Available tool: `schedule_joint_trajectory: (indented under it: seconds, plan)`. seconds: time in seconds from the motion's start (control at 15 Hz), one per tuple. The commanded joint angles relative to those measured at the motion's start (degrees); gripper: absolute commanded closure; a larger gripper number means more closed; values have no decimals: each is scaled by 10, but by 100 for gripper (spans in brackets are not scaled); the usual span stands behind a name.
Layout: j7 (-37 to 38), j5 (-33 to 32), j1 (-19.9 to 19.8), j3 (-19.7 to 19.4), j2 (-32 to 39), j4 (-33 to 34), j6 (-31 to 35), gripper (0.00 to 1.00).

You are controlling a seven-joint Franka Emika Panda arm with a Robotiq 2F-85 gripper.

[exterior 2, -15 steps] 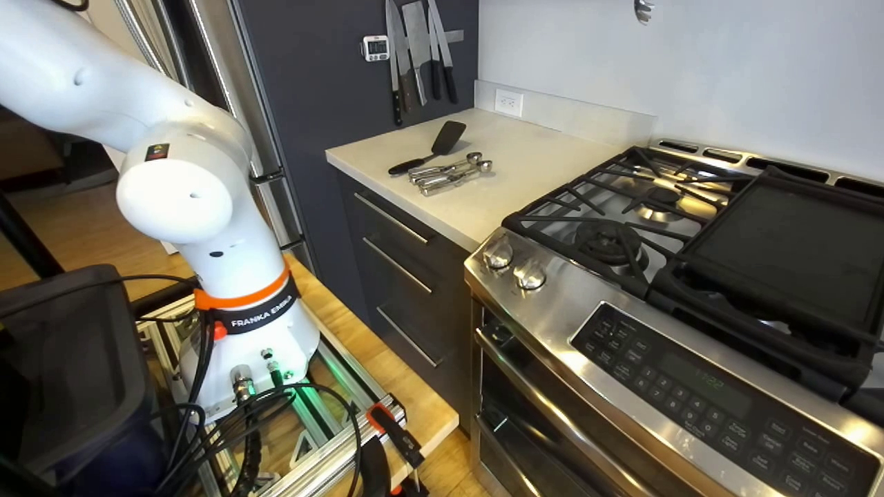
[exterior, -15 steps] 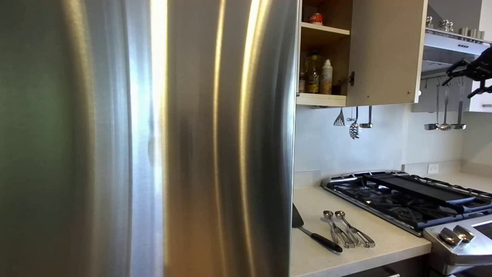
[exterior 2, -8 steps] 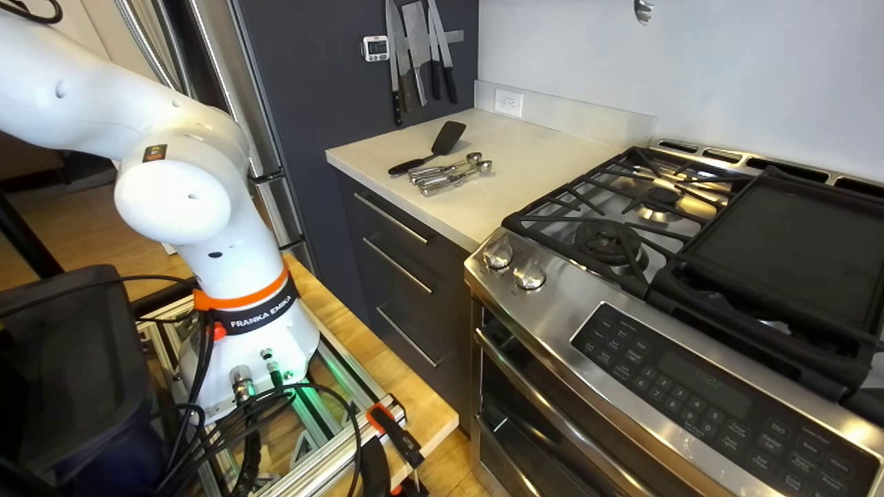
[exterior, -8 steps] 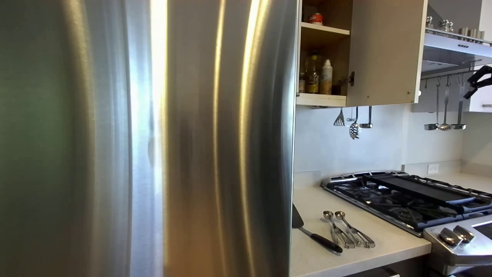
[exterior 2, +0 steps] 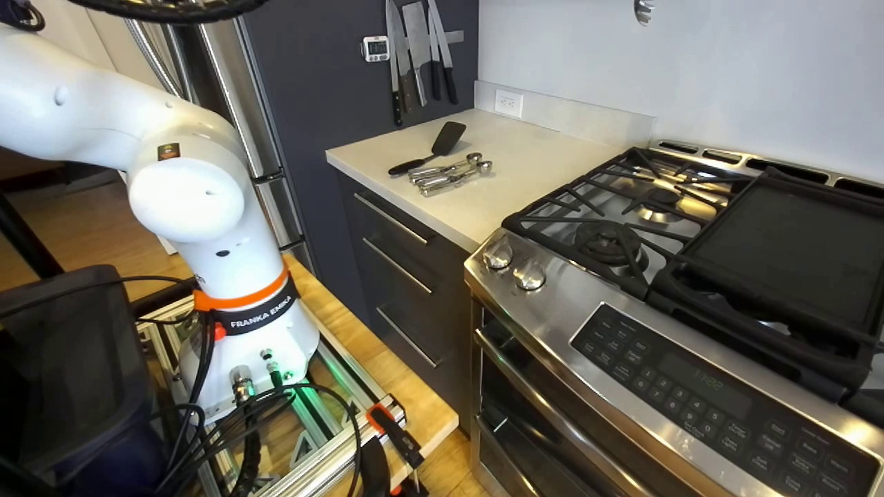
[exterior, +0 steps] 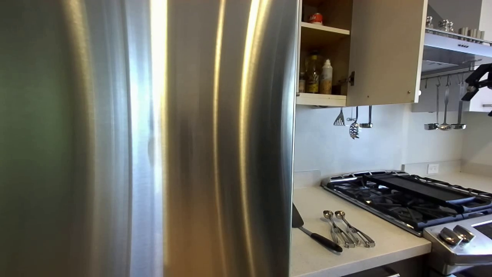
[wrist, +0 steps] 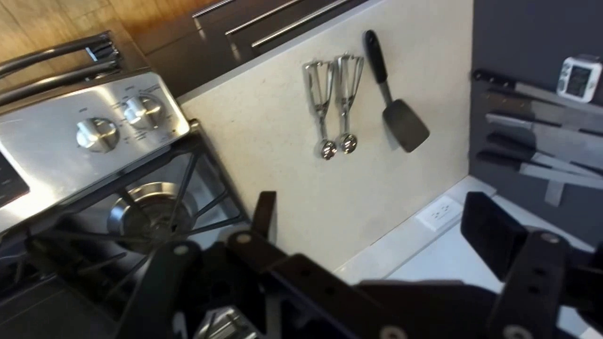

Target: Open the top right cupboard door

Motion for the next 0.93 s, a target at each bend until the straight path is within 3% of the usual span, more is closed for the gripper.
schedule_joint_trajectory:
  seconds: [0.0, 0.33, 0.4, 0.73, 0.87]
  plan:
    - [-19, 50, 39, 2, -4, -5, -47, 0]
    - [-29, 91, 46, 56, -38, -39, 0, 0]
    - [-34, 71, 47, 41, -8, -8, -25, 0]
    - [-31, 79, 50, 57, -25, -20, -10, 0]
    - [-23, 61, 49, 87, -48, -23, -22, 0]
